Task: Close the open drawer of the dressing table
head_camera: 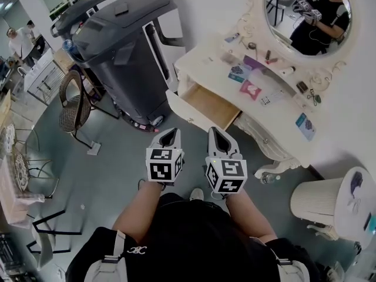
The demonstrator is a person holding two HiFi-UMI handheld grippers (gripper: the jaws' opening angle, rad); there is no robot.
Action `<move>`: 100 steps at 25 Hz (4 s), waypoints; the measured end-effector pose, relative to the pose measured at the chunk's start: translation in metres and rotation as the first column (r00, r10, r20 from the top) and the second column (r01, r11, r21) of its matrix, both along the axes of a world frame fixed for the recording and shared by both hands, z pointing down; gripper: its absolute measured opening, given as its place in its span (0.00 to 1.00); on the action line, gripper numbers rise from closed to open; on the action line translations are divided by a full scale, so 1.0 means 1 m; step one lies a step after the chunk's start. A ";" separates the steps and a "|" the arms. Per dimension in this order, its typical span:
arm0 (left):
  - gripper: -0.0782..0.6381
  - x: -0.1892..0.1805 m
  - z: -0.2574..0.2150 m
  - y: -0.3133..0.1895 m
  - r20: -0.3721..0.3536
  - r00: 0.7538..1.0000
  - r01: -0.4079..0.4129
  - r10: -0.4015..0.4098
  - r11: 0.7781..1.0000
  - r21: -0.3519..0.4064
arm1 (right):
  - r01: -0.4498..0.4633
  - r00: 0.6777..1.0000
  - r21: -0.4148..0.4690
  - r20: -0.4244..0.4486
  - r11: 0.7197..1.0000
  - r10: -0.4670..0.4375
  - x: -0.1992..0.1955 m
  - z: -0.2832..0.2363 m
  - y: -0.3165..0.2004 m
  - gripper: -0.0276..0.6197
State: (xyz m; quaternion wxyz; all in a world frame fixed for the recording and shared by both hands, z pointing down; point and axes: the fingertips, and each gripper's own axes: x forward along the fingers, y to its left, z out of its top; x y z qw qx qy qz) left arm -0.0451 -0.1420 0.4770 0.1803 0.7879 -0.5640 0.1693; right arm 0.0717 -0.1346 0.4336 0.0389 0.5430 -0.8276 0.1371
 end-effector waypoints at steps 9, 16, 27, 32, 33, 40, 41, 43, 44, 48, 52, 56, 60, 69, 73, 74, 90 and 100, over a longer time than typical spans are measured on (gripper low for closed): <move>0.12 -0.006 0.018 -0.022 -0.036 0.999 0.032 -0.033 0.999 -0.036 | 0.022 1.000 -0.028 -0.018 0.999 -0.023 0.000 0.011 -0.029 0.06; 0.12 0.002 0.020 -0.061 -0.044 0.999 -0.025 0.024 0.999 -0.022 | 0.002 0.999 -0.037 -0.044 0.999 -0.004 -0.004 0.015 -0.062 0.06; 0.12 0.004 0.004 -0.152 -0.075 0.986 -0.151 0.150 0.989 -0.008 | -0.103 0.993 -0.022 -0.063 0.994 0.101 -0.010 0.001 -0.134 0.06; 0.12 -0.001 0.006 -0.181 -0.080 0.974 -0.212 0.210 0.977 -0.023 | -0.158 0.986 -0.030 -0.062 0.987 0.156 -0.018 0.002 -0.161 0.06; 0.12 -0.003 0.011 -0.184 -0.079 0.972 -0.226 0.223 0.974 -0.034 | -0.169 0.984 -0.036 -0.065 0.985 0.166 -0.020 0.004 -0.165 0.06; 0.12 -0.011 0.068 -0.194 -0.043 0.954 -0.300 0.297 0.941 -0.157 | -0.230 0.969 -0.088 -0.111 0.969 0.220 -0.027 0.020 -0.180 0.06; 0.12 -0.012 0.078 -0.194 -0.028 0.951 -0.308 0.308 0.936 -0.171 | -0.238 0.967 -0.097 -0.117 0.967 0.226 -0.027 0.023 -0.181 0.06; 0.12 -0.013 0.095 -0.196 0.010 0.943 -0.324 0.332 0.924 -0.202 | -0.249 0.964 -0.114 -0.128 0.962 0.234 -0.027 0.027 -0.184 0.06; 0.12 -0.014 0.104 -0.195 0.026 0.939 -0.328 0.343 0.917 -0.228 | -0.252 0.962 -0.122 -0.134 0.960 0.236 -0.026 0.029 -0.186 0.06; 0.12 -0.017 0.146 -0.187 0.047 0.934 -0.319 0.354 0.886 -0.337 | -0.258 0.961 -0.170 -0.151 0.951 0.233 -0.018 0.045 -0.188 0.06; 0.12 -0.017 0.180 -0.187 0.062 0.929 -0.315 0.366 0.865 -0.390 | -0.234 0.969 -0.223 -0.131 0.946 0.209 -0.012 0.062 -0.198 0.06; 0.22 -0.015 0.209 -0.175 0.059 0.916 -0.328 0.398 0.823 -0.464 | -0.202 0.977 -0.243 -0.122 0.949 0.177 -0.014 0.068 -0.202 0.06; 0.24 -0.013 0.229 -0.173 0.082 0.914 -0.304 0.397 0.804 -0.510 | -0.178 0.980 -0.246 -0.132 0.953 0.149 -0.013 0.068 -0.207 0.06; 0.24 0.002 0.237 -0.200 0.105 0.918 -0.284 0.383 0.818 -0.501 | -0.234 0.969 -0.255 -0.142 0.938 0.203 0.023 0.072 -0.205 0.06; 0.24 0.015 0.237 -0.218 0.121 0.909 -0.296 0.399 0.821 -0.488 | -0.266 0.961 -0.251 -0.144 0.931 0.236 0.042 0.071 -0.207 0.06; 0.24 0.018 0.237 -0.222 0.120 0.908 -0.298 0.401 0.822 -0.485 | -0.275 0.959 -0.250 -0.144 0.928 0.246 0.047 0.071 -0.206 0.06; 0.24 0.073 0.234 -0.301 0.163 0.902 -0.333 0.401 0.883 -0.330 | -0.402 0.915 -0.260 -0.143 0.878 0.377 0.115 0.073 -0.199 0.06; 0.23 0.089 0.235 -0.325 0.124 0.937 -0.303 0.327 0.937 -0.176 | -0.430 0.902 -0.264 -0.177 0.864 0.395 0.129 0.074 -0.193 0.06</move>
